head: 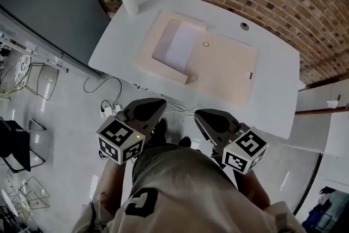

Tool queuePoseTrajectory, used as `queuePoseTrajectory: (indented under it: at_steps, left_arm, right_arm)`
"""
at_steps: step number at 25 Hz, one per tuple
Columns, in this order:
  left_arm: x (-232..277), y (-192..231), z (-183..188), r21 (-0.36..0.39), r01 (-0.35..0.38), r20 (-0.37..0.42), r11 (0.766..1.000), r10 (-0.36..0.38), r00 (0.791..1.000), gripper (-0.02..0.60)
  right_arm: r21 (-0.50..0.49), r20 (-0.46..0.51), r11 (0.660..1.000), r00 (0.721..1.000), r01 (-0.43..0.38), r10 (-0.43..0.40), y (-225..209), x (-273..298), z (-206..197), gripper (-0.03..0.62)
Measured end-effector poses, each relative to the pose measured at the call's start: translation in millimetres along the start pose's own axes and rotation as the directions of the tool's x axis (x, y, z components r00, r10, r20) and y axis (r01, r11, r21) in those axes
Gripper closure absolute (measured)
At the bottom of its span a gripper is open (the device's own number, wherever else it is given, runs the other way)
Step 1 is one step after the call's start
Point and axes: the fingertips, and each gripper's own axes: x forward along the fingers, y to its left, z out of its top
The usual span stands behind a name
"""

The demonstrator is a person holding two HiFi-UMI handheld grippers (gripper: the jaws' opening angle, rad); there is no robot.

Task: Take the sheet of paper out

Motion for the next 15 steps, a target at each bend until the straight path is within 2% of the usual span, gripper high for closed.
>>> queuePoseTrajectory:
  at_steps: [7,15]
  left_arm:
    - [2.7,28.0,5.1,-0.020,0.005,-0.007,1.000,-0.005,1.000,0.568]
    - [9.2,54.6,7.2,-0.044,0.054,-0.017,0.998,-0.054,0.998,0.568]
  right_arm:
    - [0.013,-0.015,1.000,1.000,0.000,0.000,-10.4,25.6,11.0,0.569]
    - [0.034,-0.033,0.999,0.999,0.042,-0.041,-20.2,50.0,19.7,0.570]
